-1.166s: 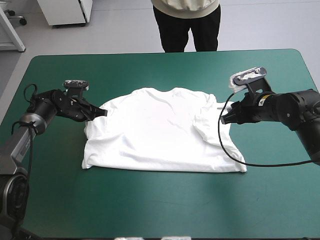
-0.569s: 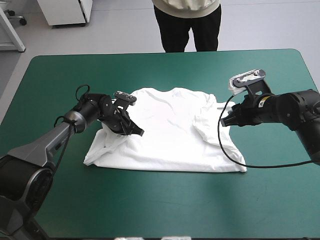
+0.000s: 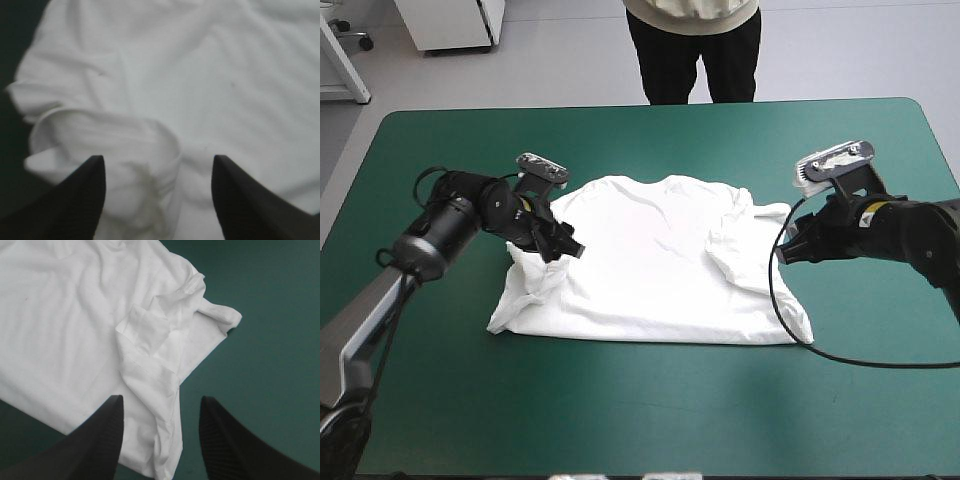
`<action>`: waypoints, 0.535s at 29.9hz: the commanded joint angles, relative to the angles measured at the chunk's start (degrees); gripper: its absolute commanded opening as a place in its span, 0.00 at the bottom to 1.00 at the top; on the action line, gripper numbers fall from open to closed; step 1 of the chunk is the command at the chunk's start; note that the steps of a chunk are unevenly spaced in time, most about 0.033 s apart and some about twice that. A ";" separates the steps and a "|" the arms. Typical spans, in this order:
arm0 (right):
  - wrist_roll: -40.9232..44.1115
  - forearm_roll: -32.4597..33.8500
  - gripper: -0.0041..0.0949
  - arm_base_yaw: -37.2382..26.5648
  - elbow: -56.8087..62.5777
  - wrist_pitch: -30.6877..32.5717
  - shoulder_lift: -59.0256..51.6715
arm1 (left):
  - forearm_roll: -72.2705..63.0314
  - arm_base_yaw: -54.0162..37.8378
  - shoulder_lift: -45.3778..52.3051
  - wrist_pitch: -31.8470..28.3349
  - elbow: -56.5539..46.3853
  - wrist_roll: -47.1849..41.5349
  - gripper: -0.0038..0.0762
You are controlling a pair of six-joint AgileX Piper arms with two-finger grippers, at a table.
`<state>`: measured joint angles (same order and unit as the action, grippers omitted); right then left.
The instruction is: Fold the cloth
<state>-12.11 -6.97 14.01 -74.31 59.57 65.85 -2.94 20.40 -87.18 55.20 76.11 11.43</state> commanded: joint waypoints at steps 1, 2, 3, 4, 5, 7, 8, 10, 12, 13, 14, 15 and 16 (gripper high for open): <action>2.41 2.67 0.50 -0.89 0.39 -0.80 -3.89 | 9.61 0.14 8.53 5.10 1.16 -5.23 0.59; 3.12 3.57 0.50 -0.89 1.64 -0.80 -4.67 | 11.62 0.14 10.29 6.58 0.44 -6.38 0.59; 3.97 4.29 0.50 -0.89 2.78 -0.80 -5.53 | 13.16 0.14 11.77 7.49 -0.57 -7.35 0.59; 4.68 4.97 0.50 -0.89 4.39 -0.92 -6.40 | 13.63 0.14 13.77 8.10 -1.87 -8.04 0.59; 5.15 5.10 0.50 -0.89 6.06 -1.02 -7.29 | 13.37 0.14 15.79 8.23 -3.33 -8.77 0.59; 6.08 5.13 0.50 -0.89 9.19 -1.81 -8.77 | 13.07 0.14 19.45 7.32 -6.39 -10.16 0.59; 6.49 5.13 0.50 -0.89 10.91 -2.35 -9.51 | 12.98 0.14 21.25 6.90 -8.16 -11.43 0.59; 7.05 5.13 0.50 -0.89 13.95 -2.95 -10.56 | 12.98 0.14 24.08 6.48 -11.31 -13.25 0.59; 7.38 5.13 0.50 -0.89 16.38 -3.09 -11.05 | 13.08 0.14 25.74 6.23 -14.84 -14.83 0.59; 7.38 5.13 0.50 -0.89 17.18 -3.20 -11.27 | 13.08 0.14 26.14 6.23 -16.58 -15.15 0.59; 7.38 5.13 0.49 -0.89 18.03 -3.23 -11.28 | 13.08 0.14 26.29 6.06 -18.28 -15.81 0.59; 7.38 4.88 0.49 -0.89 18.72 -3.52 -11.28 | 13.08 0.14 26.29 5.58 -19.88 -16.48 0.59; 7.38 4.77 0.49 -0.89 19.14 -3.69 -11.28 | 13.08 0.14 26.29 4.77 -21.15 -16.90 0.59</action>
<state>-4.85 -2.15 13.53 -55.33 59.31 55.46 9.68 20.40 -62.01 63.45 57.36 -3.19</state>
